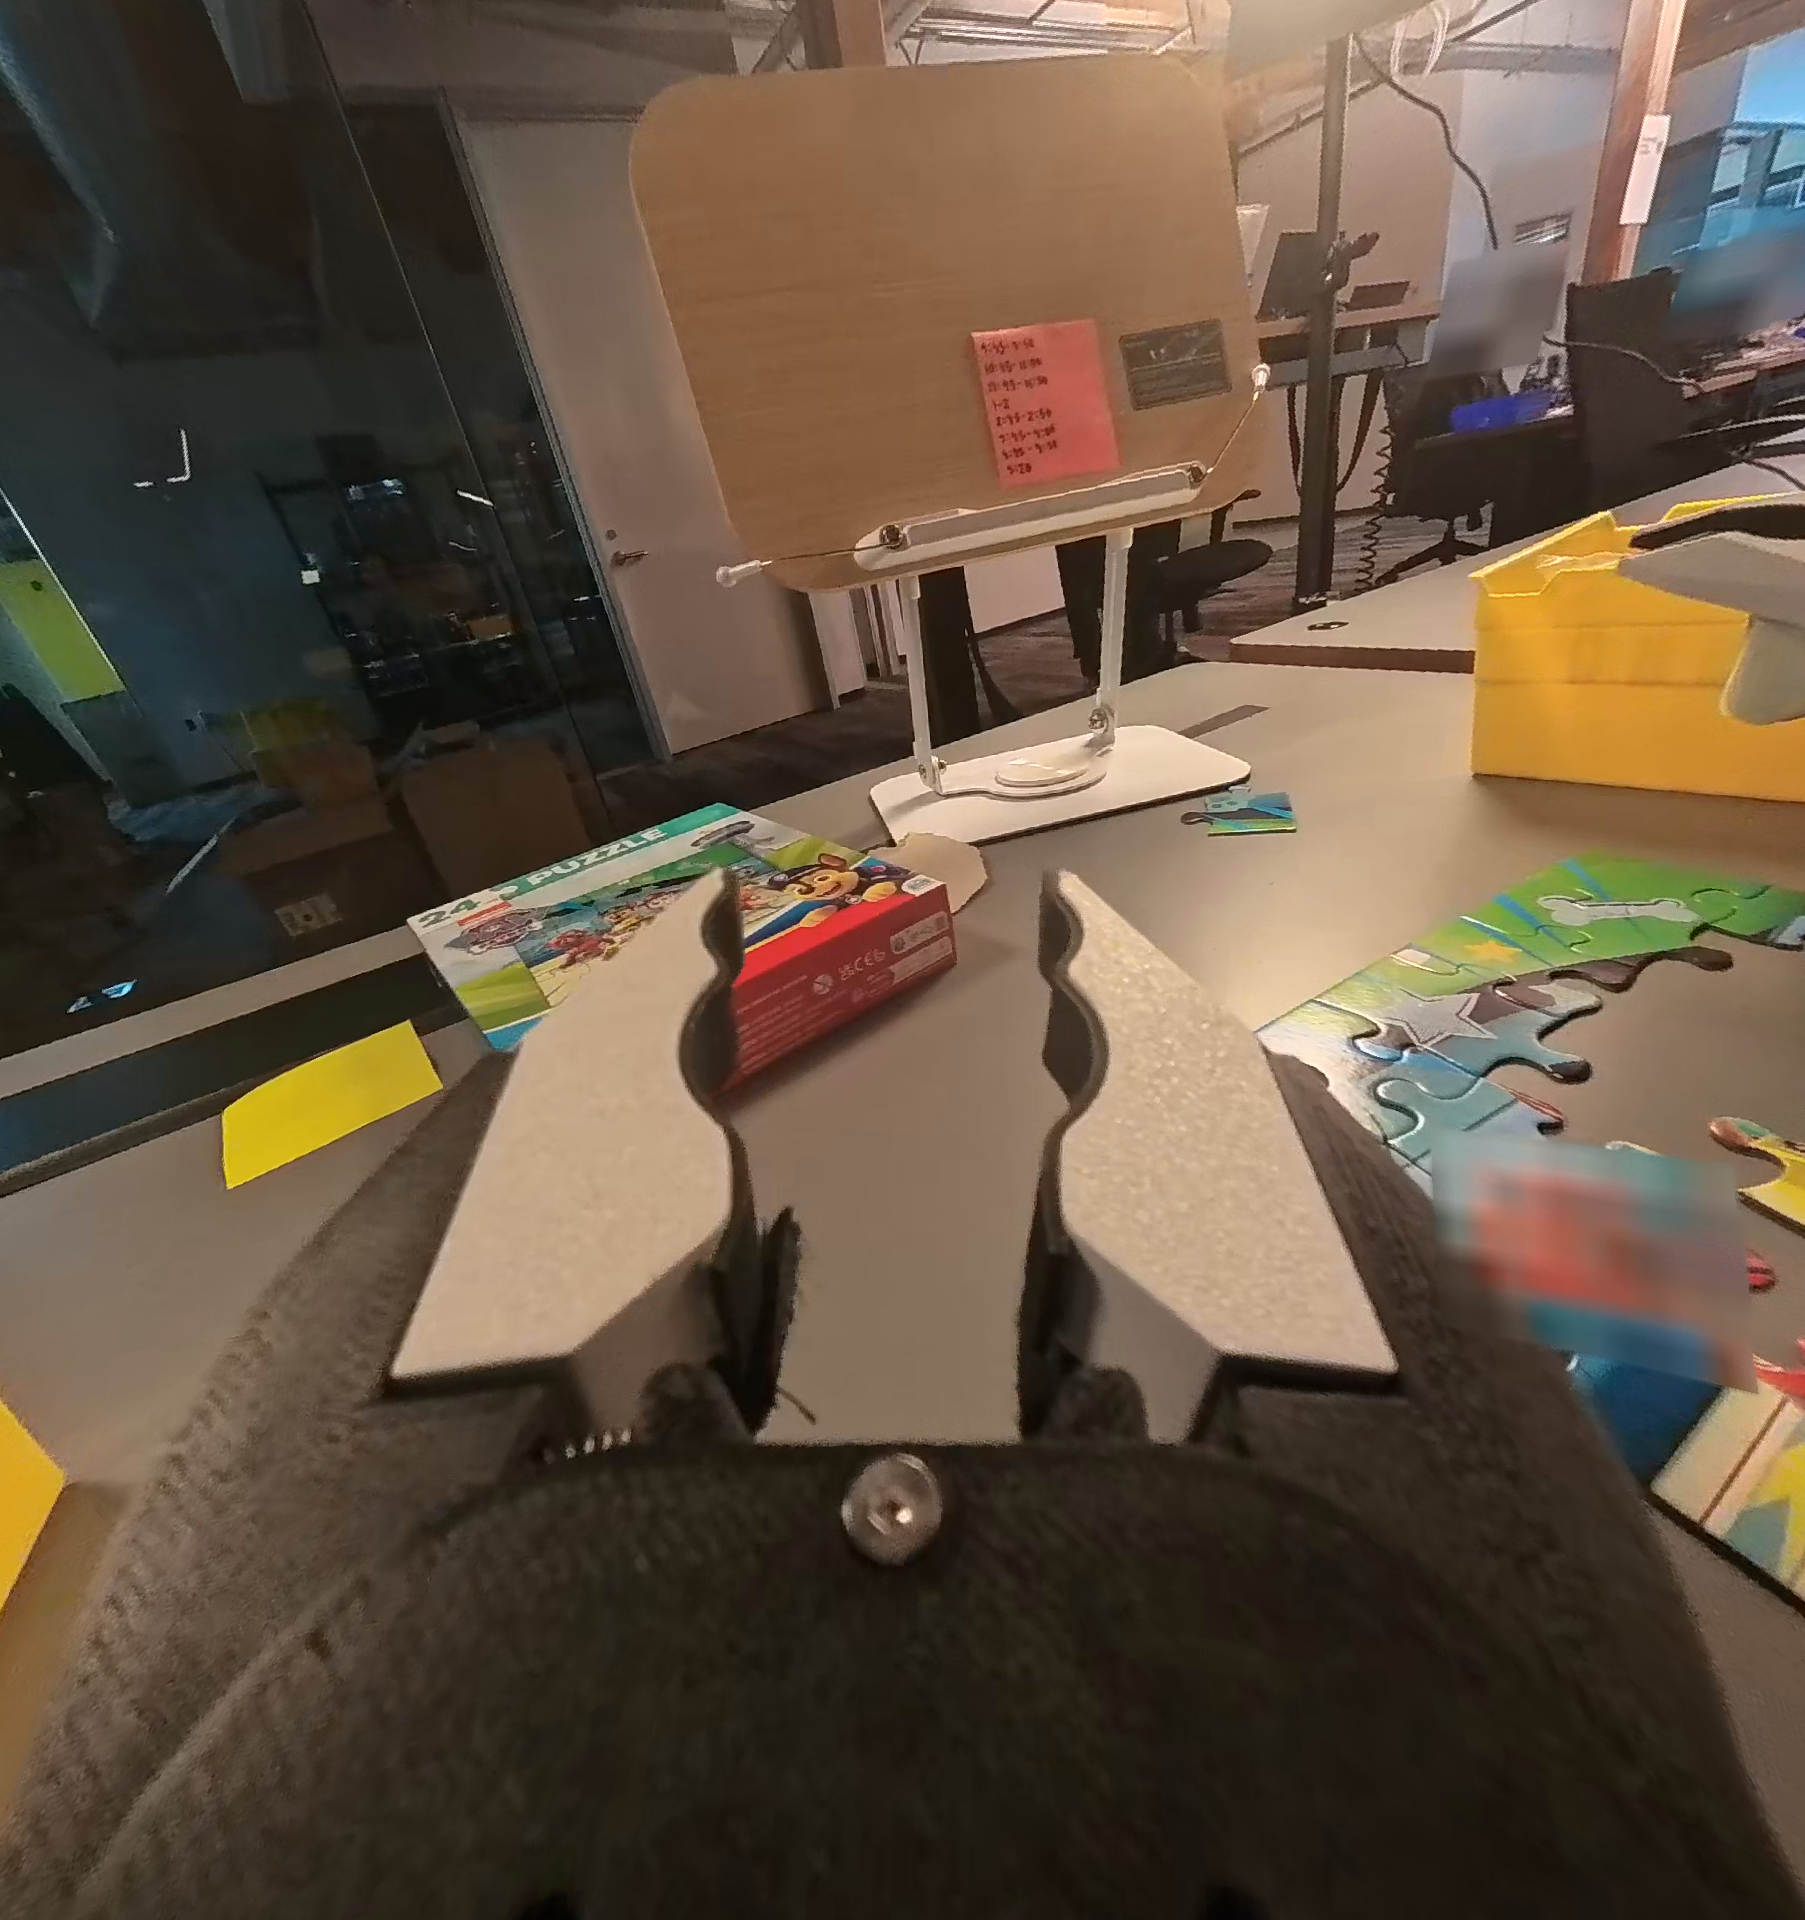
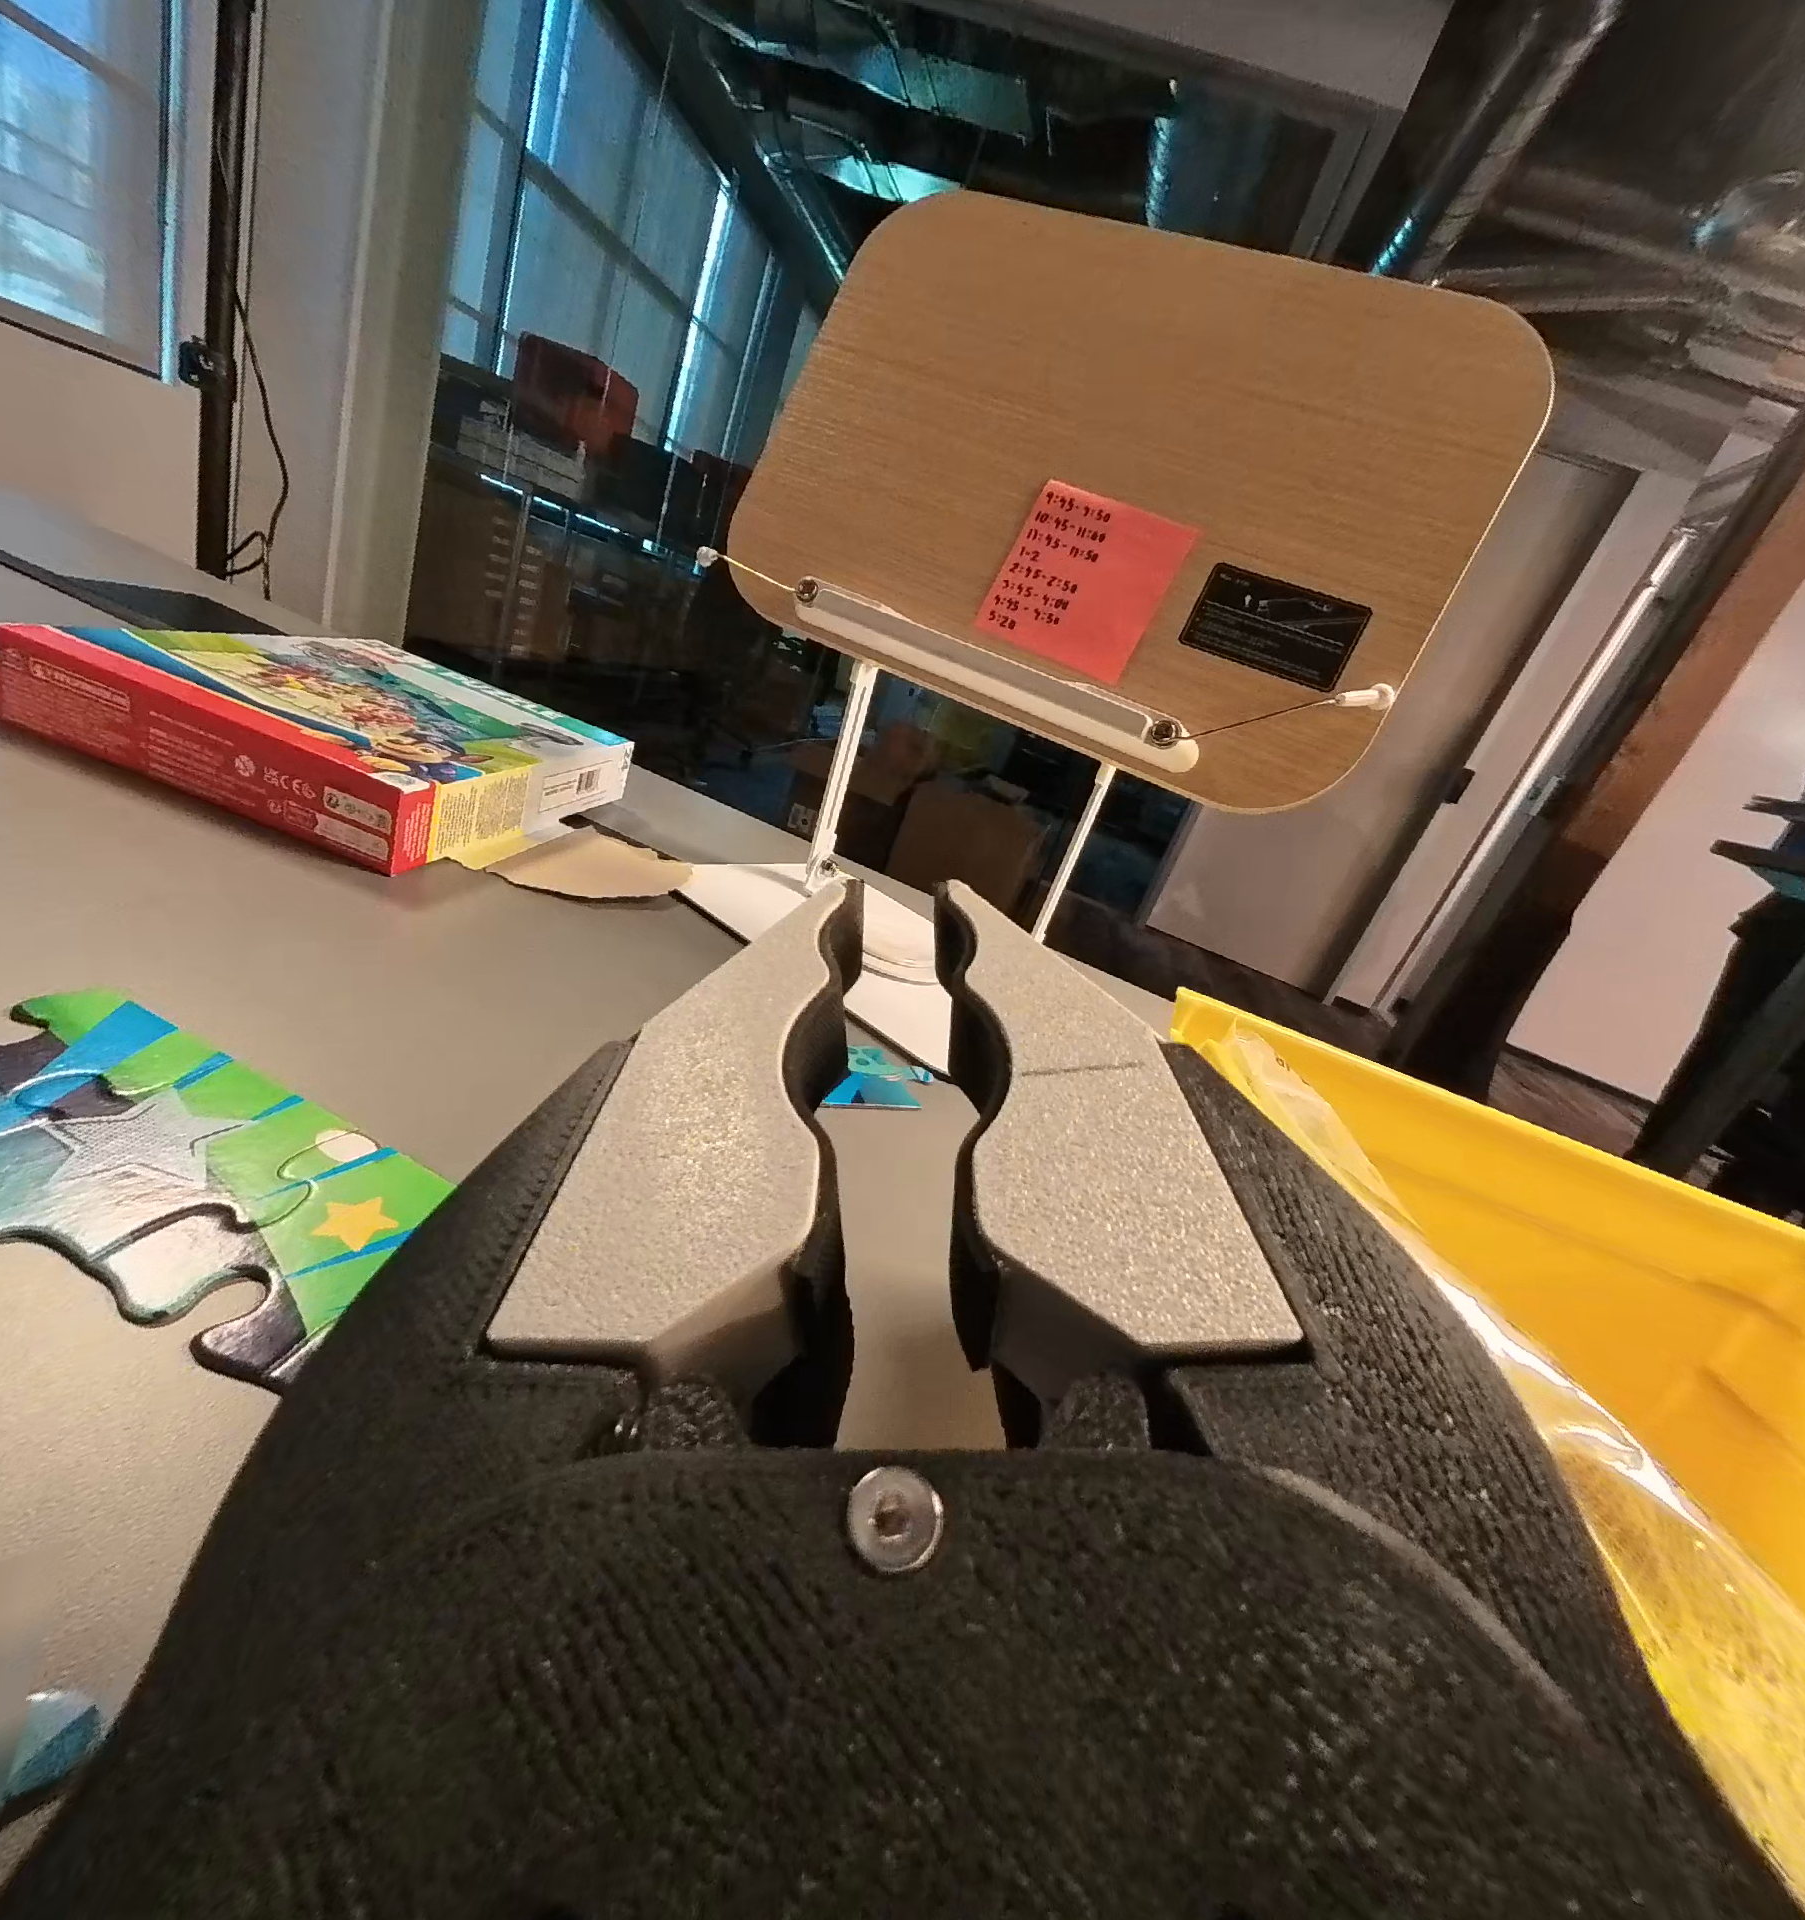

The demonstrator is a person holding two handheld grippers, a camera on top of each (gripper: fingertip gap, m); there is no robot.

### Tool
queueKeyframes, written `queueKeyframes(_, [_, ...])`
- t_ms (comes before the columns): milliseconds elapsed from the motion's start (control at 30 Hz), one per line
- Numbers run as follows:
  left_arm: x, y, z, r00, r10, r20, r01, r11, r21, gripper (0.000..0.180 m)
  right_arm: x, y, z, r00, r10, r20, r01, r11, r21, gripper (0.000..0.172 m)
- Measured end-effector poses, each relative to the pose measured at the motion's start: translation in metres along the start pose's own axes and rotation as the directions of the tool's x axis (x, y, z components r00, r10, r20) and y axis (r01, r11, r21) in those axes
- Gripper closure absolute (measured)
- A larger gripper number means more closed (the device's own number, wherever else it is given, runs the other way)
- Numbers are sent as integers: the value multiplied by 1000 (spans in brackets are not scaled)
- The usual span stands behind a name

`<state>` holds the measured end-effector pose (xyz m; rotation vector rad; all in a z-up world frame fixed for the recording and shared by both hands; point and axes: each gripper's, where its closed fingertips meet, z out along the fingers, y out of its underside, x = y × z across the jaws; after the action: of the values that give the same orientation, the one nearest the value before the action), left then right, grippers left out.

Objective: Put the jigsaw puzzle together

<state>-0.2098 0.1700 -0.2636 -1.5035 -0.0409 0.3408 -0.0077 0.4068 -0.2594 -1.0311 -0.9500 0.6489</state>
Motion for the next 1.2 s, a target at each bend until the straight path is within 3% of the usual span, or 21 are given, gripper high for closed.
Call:
queueKeyframes(1067, [8, 3, 2, 999, 28, -34, -29, 999, -20, 128, -1, 3, 1, 1000, 16, 14, -16, 1000, -13, 161])
queueKeyframes(1133, [23, 10, 3, 991, 32, -132, -42, 996, -73, 128, -2, 3, 1, 1000, 15, 17, -14, 1000, -14, 161])
queueKeyframes(1200, [54, 39, 0, 939, -13, -345, -91, 955, -284, 119, -2, 2, 1, 1000, 11, 15, -11, 1000, -13, 161])
